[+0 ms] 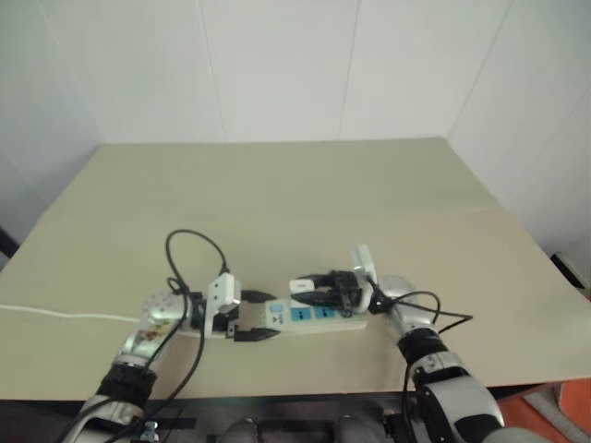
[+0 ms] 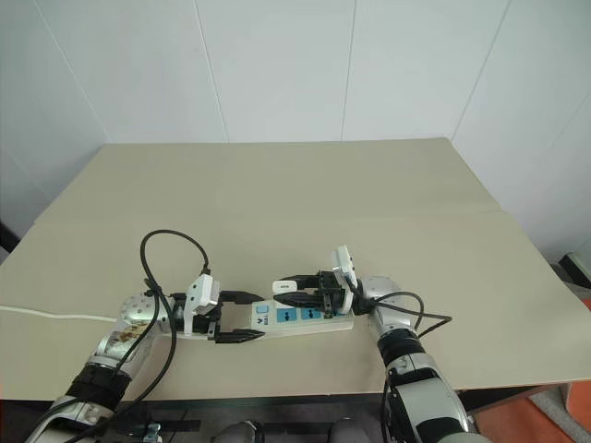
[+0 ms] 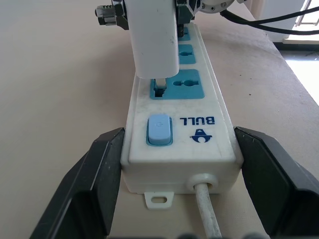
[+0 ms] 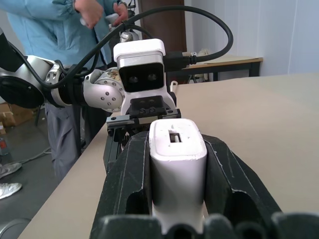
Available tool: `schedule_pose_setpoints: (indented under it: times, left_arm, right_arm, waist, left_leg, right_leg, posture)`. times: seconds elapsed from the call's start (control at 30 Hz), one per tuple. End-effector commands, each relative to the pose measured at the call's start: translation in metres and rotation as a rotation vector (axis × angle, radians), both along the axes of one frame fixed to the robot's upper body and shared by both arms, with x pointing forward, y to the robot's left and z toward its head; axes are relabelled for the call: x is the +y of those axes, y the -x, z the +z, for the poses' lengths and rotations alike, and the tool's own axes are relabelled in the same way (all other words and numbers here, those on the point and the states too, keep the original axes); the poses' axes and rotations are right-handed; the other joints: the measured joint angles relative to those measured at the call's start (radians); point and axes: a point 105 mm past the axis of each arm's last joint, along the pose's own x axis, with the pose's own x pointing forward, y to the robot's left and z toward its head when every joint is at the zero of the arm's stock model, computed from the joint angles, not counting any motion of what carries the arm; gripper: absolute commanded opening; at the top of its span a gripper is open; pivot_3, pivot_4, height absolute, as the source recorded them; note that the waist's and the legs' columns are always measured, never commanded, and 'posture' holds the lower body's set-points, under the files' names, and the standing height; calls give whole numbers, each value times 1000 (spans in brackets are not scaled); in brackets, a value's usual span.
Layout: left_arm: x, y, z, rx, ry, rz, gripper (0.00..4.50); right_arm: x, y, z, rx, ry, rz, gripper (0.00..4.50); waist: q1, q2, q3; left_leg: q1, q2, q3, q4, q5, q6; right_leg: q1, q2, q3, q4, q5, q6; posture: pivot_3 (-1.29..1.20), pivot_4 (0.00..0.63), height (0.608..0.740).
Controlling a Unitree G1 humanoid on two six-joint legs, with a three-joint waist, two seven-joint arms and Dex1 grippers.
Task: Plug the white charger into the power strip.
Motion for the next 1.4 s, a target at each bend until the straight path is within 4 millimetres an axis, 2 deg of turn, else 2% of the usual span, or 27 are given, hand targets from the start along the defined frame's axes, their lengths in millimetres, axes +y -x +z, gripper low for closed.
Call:
schedule_pose_setpoints:
  times: [0.03,0.5,0.7,1.4]
  left_arm:
    - [7,4,-10,34,-54,-4,3188]
    - [8,4,-11,31,-59,-5,3188]
    - [9,3,-12,29,-66,-5,3188]
    - [10,-2,-12,17,-78,-16,3188]
  right_arm:
    - [-1,9,-35,110,130,5,1125]
    - [6,9,-40,138,135,-27,1125]
    - [3,9,-43,147,155,-34,1125]
    - [-6,10,-44,142,183,-43,1125]
  waist:
    - [0,0,0]
    - [0,-1,-5]
    - [3,0,-6]
    - [4,-1,-7]
  left_leg:
    - [1,0,0,0,0,0]
    - [2,5,0,-1,-1,-1]
    - [3,11,1,-1,-1,-2]
    - [4,12,1,-2,-2,-2]
  right_leg:
    - [0,0,0,0,0,0]
    - [1,5,2,0,-3,0]
    - [0,11,1,0,-5,-5]
    - [0,11,0,0,-8,-10]
  posture:
    - [0,150,740]
    - [0,150,740]
    - [0,150,740]
    - [0,150,740]
